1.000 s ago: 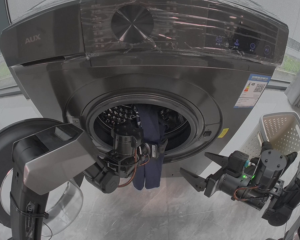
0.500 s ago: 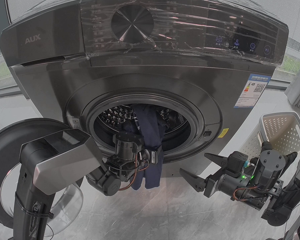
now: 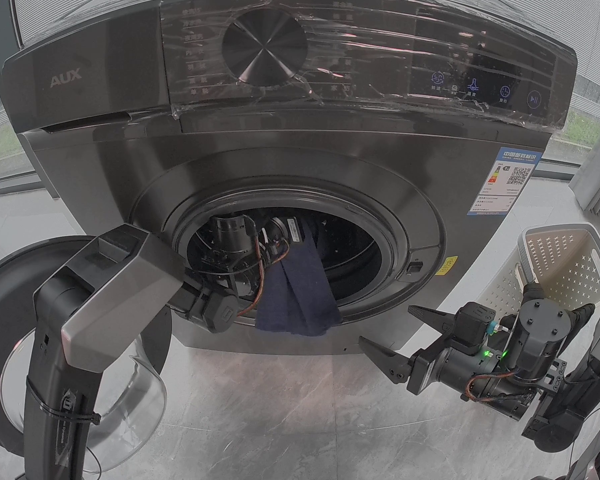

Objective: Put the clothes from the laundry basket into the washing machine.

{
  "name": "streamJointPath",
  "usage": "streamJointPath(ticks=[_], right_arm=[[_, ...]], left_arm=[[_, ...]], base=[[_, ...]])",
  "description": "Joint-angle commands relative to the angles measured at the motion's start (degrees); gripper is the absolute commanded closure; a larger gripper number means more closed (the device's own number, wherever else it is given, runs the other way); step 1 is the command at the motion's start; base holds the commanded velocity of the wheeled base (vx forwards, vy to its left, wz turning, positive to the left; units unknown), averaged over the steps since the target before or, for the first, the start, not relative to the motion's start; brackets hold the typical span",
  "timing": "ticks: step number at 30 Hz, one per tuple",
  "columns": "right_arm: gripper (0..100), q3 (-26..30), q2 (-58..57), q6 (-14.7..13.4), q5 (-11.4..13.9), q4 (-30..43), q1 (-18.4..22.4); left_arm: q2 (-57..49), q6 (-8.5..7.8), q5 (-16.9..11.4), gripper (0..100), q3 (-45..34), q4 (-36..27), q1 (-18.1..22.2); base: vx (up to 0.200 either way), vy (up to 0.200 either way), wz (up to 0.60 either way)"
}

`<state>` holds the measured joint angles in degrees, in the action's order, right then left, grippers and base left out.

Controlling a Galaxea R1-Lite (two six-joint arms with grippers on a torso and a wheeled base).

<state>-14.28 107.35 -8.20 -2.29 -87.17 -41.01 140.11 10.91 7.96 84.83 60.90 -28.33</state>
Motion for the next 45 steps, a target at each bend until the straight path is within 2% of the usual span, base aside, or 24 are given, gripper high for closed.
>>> streamJointPath(ticks=[1,4,10,13,17,30,31,39,42,45], right_arm=[[0,-0.05,0.05,-0.06,0.01,-0.01,-0.04],[0,0.04,0.05,0.03,0.01,-0.01,-0.04],[0,0.04,0.05,0.03,0.01,-0.01,0.05],[0,0.04,0.05,0.03,0.01,-0.01,-0.04],[0,0.12,0.05,0.03,0.01,-0.01,-0.04],[0,-0.14,-0.04,0.03,0.01,-0.01,0.05],[0,-0.14,0.05,0.03,0.01,-0.01,0.05],[0,-0.23,0.14,0.03,0.01,-0.01,-0.04],[0,-0.23,0.05,0.03,0.01,-0.01,0.05],[0,-0.23,-0.04,0.03,0.01,-0.01,0.14]], left_arm=[[-0.18,0.87,0.48,0,1.3,0.8,1.52],[-0.45,0.95,-0.14,0,-1.43,1.06,1.35],[-3.35,1.39,-0.4,0,-8.81,-0.26,-1.73],[-5.02,1.22,-1.37,0,-15.58,-3.07,-4.1],[-5.11,0.78,-2.25,0,-20.15,-3.95,-5.24],[-1.77,-0.54,-2.16,0,-21.55,-5.62,-4.36],[-1.77,-0.72,-2.16,100,-21.64,-5.71,-4.19],[-1.15,-0.28,-2.07,100,-18.04,-4.92,-4.1],[1.31,0.95,2.41,100,-6.26,-1.93,-2.87],[2.8,0.95,3.9,100,0.33,-0.87,-1.73]], base=[[0.0,0.0,0.0],[0.0,0.0,0.0],[0.0,0.0,0.0],[0.0,0.0,0.0],[0.0,0.0,0.0],[0.0,0.0,0.0],[0.0,0.0,0.0],[0.0,0.0,0.0],[0.0,0.0,0.0],[0.0,0.0,0.0]])
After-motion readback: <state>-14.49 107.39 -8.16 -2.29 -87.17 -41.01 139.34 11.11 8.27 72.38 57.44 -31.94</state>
